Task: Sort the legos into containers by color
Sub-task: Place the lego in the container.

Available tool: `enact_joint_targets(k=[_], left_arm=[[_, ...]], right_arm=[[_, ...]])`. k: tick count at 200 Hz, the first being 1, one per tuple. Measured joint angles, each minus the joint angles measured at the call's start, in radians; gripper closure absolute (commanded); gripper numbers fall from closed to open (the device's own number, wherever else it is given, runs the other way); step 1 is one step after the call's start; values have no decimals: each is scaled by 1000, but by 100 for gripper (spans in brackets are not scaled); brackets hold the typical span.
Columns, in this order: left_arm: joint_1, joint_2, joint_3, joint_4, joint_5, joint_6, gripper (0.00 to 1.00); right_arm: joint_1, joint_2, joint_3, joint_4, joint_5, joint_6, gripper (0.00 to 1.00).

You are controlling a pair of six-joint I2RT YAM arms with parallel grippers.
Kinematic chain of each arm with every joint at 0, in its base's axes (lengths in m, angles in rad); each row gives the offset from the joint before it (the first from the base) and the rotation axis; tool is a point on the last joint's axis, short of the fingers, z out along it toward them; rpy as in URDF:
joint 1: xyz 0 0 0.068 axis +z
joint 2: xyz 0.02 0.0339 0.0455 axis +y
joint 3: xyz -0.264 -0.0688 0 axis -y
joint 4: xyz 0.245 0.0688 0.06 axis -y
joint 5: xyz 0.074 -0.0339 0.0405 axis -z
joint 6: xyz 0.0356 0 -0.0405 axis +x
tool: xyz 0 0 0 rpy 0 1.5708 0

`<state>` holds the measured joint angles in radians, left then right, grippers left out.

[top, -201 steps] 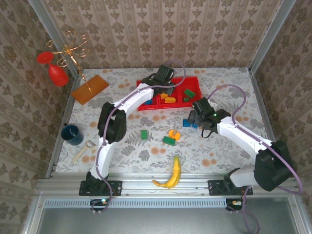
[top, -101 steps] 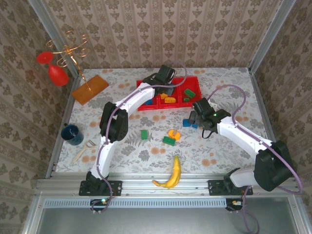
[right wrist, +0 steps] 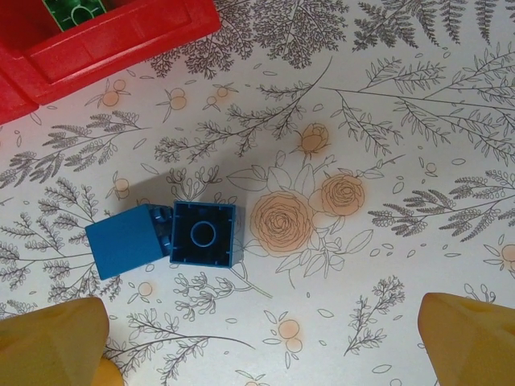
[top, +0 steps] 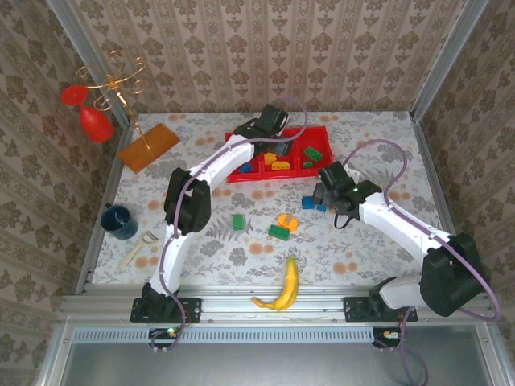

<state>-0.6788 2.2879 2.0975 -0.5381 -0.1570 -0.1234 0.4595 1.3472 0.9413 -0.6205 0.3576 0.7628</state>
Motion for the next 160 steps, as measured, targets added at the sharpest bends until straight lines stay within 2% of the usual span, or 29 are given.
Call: enact_joint_targets(k=[44,94,128,160], left_arm=[[4,-200,-211,24,-27,-16,0],[73,-588,-577,140,-74,-64,0],[138,-764,-837,195,-99,-121,0],[151,-911,-1064,219,-129,-169,0]], right_arm=[[0,0,0,-20,-2,0,0],[-17,8,0,-27,-24,0,0],[-24,11,0,-26,-39,-3,0],[-34,26,0,-24,-61,-5,2]])
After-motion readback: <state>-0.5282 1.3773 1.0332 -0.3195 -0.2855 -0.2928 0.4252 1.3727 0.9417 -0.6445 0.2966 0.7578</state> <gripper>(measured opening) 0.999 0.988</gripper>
